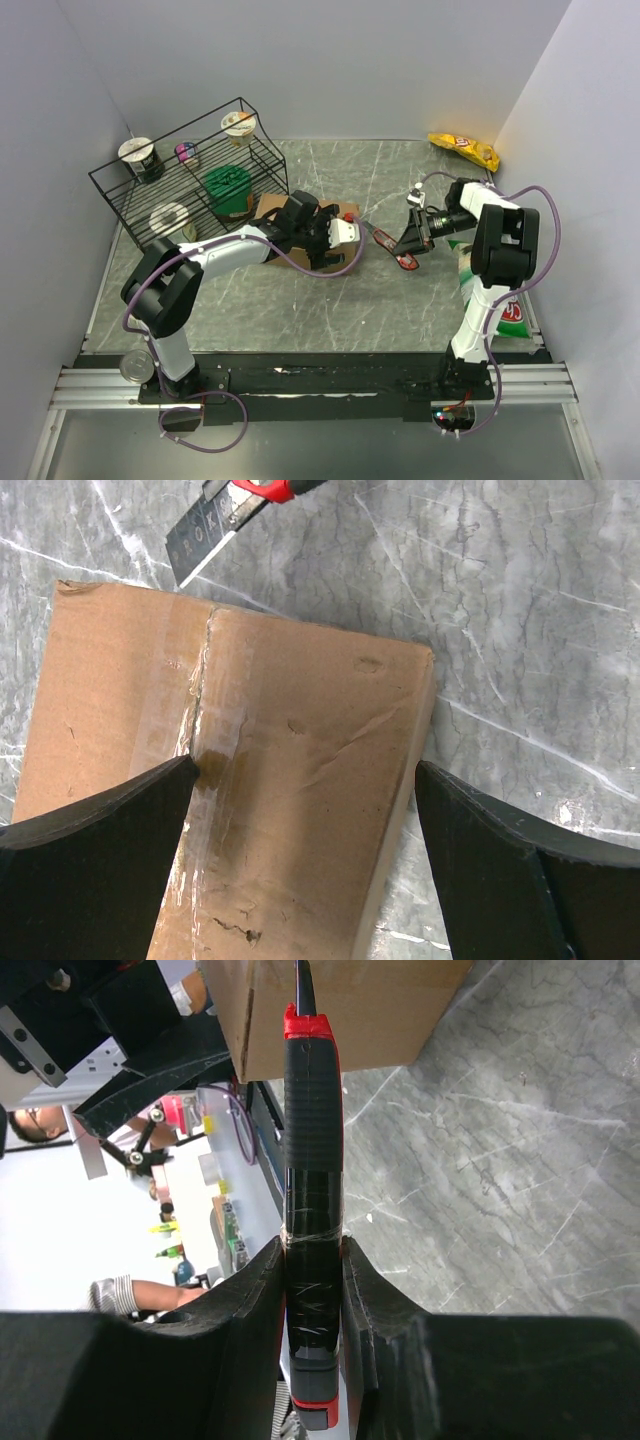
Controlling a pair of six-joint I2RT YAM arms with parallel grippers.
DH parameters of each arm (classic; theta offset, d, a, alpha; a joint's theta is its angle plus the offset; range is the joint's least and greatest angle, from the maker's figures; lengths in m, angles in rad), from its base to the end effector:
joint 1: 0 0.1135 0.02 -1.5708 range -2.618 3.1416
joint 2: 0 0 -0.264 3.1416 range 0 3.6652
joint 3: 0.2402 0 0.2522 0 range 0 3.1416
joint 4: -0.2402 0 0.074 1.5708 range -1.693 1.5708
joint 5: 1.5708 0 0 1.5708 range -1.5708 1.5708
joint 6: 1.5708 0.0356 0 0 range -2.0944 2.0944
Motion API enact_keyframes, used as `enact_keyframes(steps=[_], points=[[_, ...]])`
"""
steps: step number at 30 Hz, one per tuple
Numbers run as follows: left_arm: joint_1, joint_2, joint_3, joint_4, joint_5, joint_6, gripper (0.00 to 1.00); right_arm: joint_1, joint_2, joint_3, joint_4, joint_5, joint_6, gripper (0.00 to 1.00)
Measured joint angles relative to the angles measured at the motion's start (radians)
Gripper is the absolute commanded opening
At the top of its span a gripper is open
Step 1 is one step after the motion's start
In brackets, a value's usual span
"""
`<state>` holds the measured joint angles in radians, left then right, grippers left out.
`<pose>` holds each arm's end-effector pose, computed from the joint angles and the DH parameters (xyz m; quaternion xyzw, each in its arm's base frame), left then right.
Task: Unpack the express box
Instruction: Cut the express box at the center of the board.
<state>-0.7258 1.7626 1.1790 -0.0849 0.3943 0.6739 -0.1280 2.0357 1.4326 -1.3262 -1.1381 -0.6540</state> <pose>0.2839 -0.2702 0.2215 0.6338 0.6201 -0.1873 0.4228 0.3443 -0.0117 0.1767 -0.1227 0.8254 0.5474 0.0632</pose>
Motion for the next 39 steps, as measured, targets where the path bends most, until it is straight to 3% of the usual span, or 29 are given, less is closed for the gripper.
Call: enact_keyframes(steps=[19,25,33,39], points=[[0.000,0.002,0.000,0.005,-0.002,-0.005,0.96,0.016,0.016,0.000,0.001,-0.004,-0.035,0.00],[0.000,0.013,0.006,0.008,-0.008,-0.005,0.96,0.039,-0.007,-0.078,0.005,0.011,-0.063,0.00],[0.002,0.039,0.039,0.008,-0.034,-0.005,0.96,0.117,-0.042,-0.090,0.005,0.049,-0.078,0.00],[0.003,0.041,0.043,0.004,-0.045,-0.005,0.96,0.246,-0.042,-0.097,0.008,0.045,-0.095,0.00]])
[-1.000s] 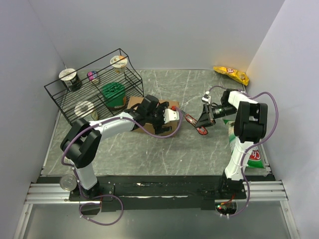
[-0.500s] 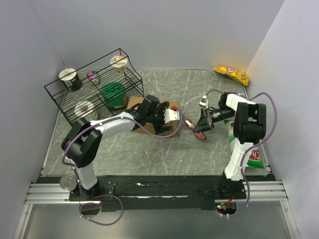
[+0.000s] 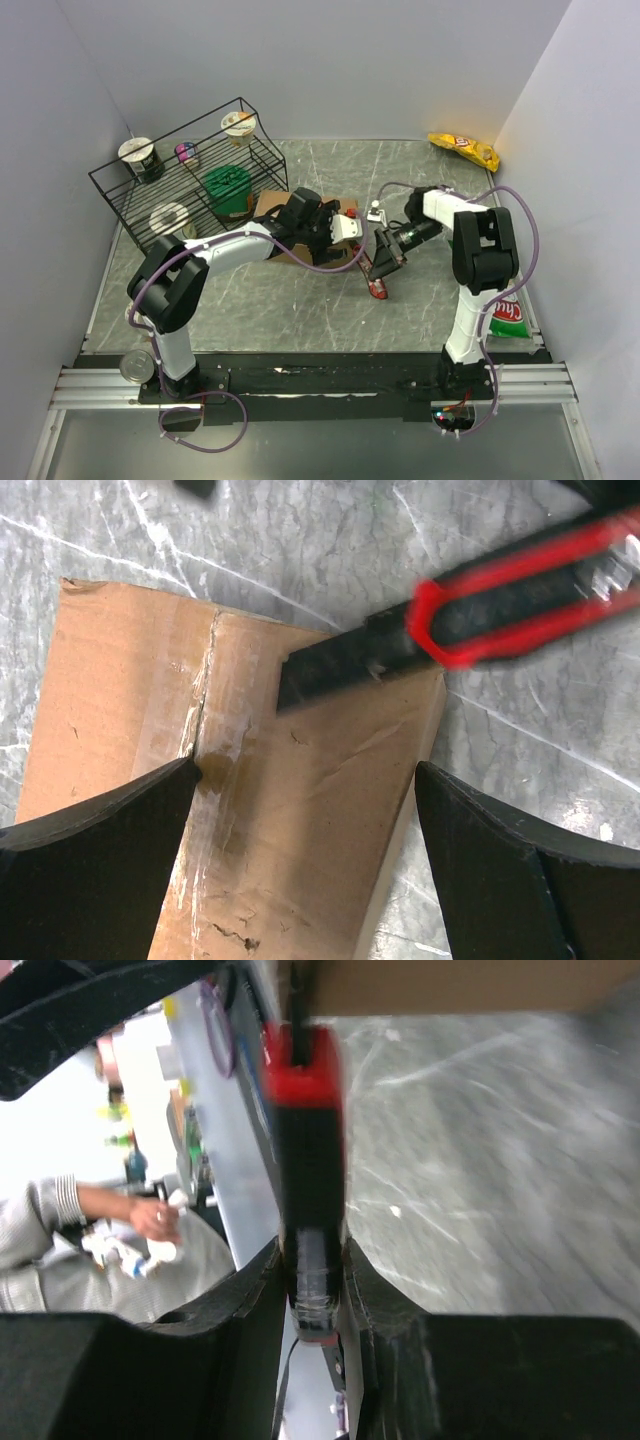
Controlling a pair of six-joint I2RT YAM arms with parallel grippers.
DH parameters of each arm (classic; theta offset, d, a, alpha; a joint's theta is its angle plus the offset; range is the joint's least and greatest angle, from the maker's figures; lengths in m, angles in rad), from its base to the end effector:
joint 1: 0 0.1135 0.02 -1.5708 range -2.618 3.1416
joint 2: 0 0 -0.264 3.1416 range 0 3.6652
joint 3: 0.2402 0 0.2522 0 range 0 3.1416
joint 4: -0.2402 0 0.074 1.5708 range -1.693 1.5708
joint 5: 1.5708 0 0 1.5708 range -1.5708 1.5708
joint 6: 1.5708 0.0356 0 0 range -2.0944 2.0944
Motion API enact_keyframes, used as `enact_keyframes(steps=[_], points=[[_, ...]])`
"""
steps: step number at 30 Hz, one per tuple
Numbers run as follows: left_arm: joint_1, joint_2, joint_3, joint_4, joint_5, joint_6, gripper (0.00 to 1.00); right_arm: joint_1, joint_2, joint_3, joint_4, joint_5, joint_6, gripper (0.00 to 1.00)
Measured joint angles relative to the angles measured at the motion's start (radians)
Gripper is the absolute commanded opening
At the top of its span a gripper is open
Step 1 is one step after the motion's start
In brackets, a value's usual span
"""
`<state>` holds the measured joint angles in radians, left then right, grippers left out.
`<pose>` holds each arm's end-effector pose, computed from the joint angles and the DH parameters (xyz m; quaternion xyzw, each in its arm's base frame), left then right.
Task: Unpack the express box
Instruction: Cut the express box at the center of the board.
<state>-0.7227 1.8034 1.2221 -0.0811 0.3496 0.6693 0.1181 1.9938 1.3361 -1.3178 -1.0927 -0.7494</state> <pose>0.2944 -0.2759 0.2199 0.6259 0.6302 -0.1678 0.4277 0.3173 0.0695 0.1689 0.2570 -0.8034 -0.5371 0.0052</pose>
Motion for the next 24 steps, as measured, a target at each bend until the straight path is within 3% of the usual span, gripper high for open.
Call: enact_keyframes(steps=[15,24], points=[[0.005,0.000,0.000,0.017,0.001,-0.042,0.97,0.036,0.008,-0.027,-0.006,-0.069,0.029,0.00],[0.016,0.000,0.000,0.068,0.006,-0.172,0.96,0.144,-0.122,-0.158,0.234,-0.083,0.405,0.00]])
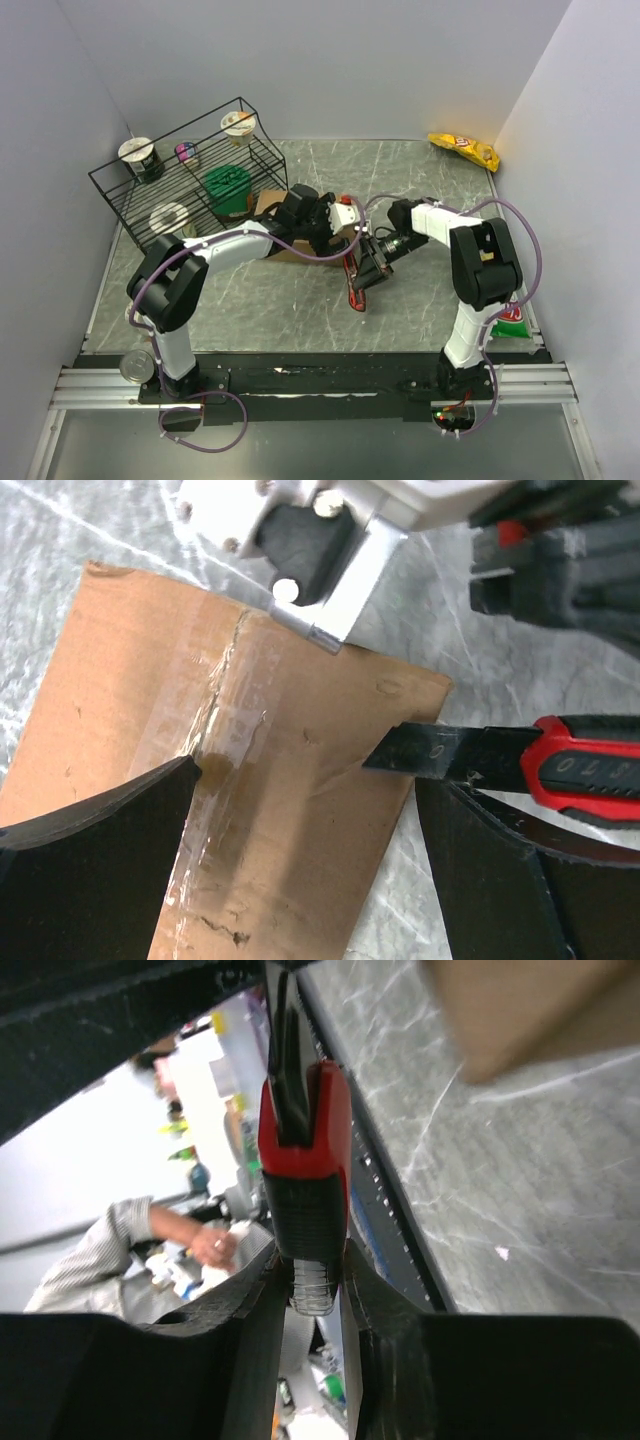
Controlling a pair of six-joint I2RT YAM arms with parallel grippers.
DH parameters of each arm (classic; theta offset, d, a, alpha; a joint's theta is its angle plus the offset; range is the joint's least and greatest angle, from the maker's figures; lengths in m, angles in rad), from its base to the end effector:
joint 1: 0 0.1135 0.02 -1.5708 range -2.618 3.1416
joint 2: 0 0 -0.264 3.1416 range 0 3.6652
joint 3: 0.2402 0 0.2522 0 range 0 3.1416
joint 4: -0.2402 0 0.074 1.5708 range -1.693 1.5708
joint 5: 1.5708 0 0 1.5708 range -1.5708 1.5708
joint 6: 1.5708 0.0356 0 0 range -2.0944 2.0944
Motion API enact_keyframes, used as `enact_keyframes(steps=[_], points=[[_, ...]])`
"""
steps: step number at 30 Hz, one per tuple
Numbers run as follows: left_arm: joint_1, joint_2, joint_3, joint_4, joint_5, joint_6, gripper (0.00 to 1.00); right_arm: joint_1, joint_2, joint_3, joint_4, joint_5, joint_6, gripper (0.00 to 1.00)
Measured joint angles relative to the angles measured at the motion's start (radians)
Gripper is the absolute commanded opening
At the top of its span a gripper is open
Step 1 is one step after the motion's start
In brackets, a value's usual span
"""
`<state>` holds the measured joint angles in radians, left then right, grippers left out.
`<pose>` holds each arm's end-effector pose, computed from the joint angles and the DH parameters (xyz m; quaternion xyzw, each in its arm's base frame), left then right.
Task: Unpack the express box
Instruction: Cut the express box at the center of the board.
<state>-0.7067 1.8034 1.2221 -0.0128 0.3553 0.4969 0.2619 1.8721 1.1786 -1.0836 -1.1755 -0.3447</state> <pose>0.3019 -0.2740 0.2259 0.5604 0.6696 -0.2036 0.4429 0.2881 0.1112 0.1693 0.1927 -0.8070 -0.5546 0.0628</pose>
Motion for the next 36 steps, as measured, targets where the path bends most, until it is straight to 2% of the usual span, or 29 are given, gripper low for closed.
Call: enact_keyframes(steps=[6,13,19,22,27,29,32,36], points=[[0.014,-0.039,-0.009,0.020,-0.022,-0.094,0.97,0.047,-0.069,-0.004,0.200,0.026,0.200,0.00],[0.017,-0.206,-0.076,0.053,-0.035,-0.188,0.96,0.077,-0.126,0.005,0.318,0.028,0.327,0.00],[0.012,-0.296,-0.077,0.036,-0.015,-0.241,0.96,0.083,-0.157,0.059,0.386,0.049,0.366,0.00],[0.057,-0.332,-0.077,-0.024,0.011,-0.250,0.96,0.083,-0.214,0.076,0.393,0.095,0.356,0.00],[0.298,-0.444,-0.089,-0.073,0.211,-0.370,0.99,0.082,-0.366,0.126,0.390,0.169,0.325,0.00],[0.354,-0.488,-0.093,-0.046,0.316,-0.441,0.92,0.082,-0.411,0.157,0.378,0.169,0.282,0.00],[0.351,-0.534,-0.102,0.064,0.502,-0.555,0.82,0.083,-0.451,0.187,0.357,0.155,0.190,0.00],[0.330,-0.491,-0.038,0.102,0.679,-0.595,0.89,0.082,-0.459,0.193,0.352,0.159,0.129,0.00]])
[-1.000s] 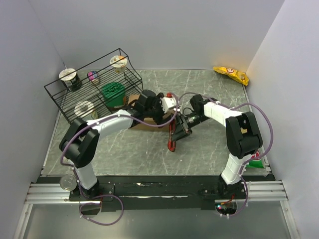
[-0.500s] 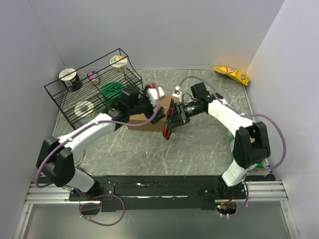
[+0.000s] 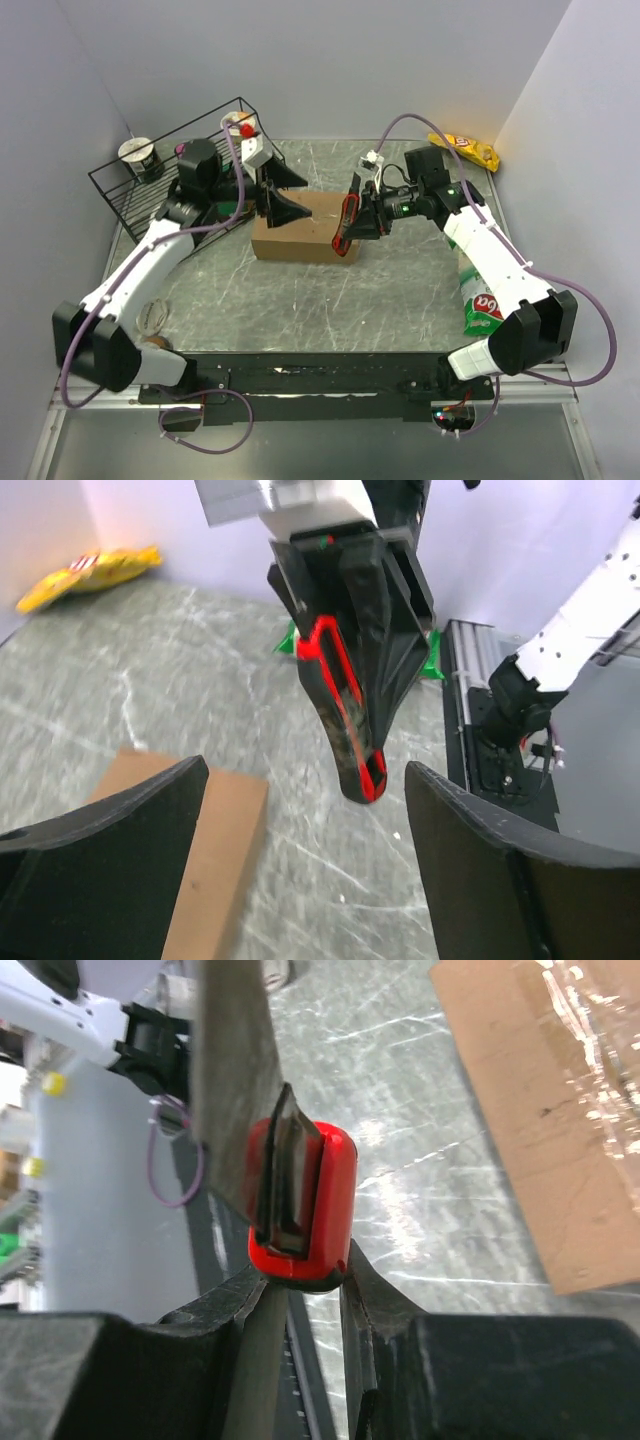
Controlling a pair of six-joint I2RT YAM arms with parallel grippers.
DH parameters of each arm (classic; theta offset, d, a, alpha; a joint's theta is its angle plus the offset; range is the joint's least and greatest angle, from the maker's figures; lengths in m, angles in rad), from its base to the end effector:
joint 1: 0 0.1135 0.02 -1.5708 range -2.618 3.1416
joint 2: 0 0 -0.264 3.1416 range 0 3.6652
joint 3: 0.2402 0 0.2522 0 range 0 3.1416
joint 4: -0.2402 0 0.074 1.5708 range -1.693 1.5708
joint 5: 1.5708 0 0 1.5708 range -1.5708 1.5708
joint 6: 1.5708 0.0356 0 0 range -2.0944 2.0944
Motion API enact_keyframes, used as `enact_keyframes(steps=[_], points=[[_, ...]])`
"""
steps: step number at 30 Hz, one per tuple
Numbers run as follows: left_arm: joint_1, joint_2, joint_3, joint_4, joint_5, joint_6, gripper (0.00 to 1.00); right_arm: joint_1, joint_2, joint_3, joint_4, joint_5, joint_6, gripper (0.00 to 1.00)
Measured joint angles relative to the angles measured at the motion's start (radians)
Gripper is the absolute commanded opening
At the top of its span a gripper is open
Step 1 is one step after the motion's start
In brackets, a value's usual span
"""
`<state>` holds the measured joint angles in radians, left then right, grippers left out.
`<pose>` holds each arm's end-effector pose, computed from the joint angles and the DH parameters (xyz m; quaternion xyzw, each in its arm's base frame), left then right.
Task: Unpack the express box
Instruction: Cut the express box at the center of the board.
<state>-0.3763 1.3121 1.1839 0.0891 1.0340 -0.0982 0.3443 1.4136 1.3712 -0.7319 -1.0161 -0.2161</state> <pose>0.2633 -0.1369 0.3933 0.4261 0.5731 -0.4879 0.5019 0.2649 0.1271 0.3590 -0.4040 0.7217 0.4692 0.3094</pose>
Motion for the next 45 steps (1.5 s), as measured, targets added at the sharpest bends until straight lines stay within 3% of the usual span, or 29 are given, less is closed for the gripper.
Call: enact_keyframes(steps=[4,14,20,26,29,30,31,41,43,44,45], points=[[-0.001,0.105,0.101,0.008,0.087,0.008,0.86,0.000,0.024,0.066,-0.018,0.010,-0.059,0.00],[-0.085,0.235,0.124,0.122,0.185,-0.116,0.78,0.056,0.043,0.114,0.002,0.030,-0.080,0.00],[-0.117,0.257,0.135,0.248,0.190,-0.220,0.64,0.084,0.042,0.114,-0.006,0.058,-0.095,0.00],[-0.130,0.301,0.177,0.299,0.192,-0.268,0.41,0.085,0.042,0.113,-0.013,0.086,-0.101,0.00],[-0.135,0.306,0.180,0.310,0.189,-0.271,0.22,0.085,0.041,0.108,-0.015,0.086,-0.108,0.00],[-0.135,0.308,0.180,0.310,0.187,-0.272,0.08,0.086,0.039,0.107,-0.018,0.084,-0.109,0.00],[-0.134,0.311,0.180,0.308,0.192,-0.272,0.01,0.088,0.038,0.107,-0.021,0.089,-0.112,0.00],[-0.108,0.280,0.176,0.280,0.167,-0.286,0.01,0.024,0.008,0.106,-0.034,0.050,-0.123,0.00],[-0.084,0.254,0.135,0.337,0.137,-0.338,0.01,-0.028,-0.013,0.107,-0.011,0.013,-0.084,0.09],[-0.071,0.245,0.113,0.363,0.124,-0.371,0.01,-0.059,-0.027,0.108,0.008,-0.006,-0.048,0.25],[-0.063,0.239,0.097,0.391,0.114,-0.403,0.01,-0.089,-0.042,0.108,0.032,-0.021,-0.010,0.32]])
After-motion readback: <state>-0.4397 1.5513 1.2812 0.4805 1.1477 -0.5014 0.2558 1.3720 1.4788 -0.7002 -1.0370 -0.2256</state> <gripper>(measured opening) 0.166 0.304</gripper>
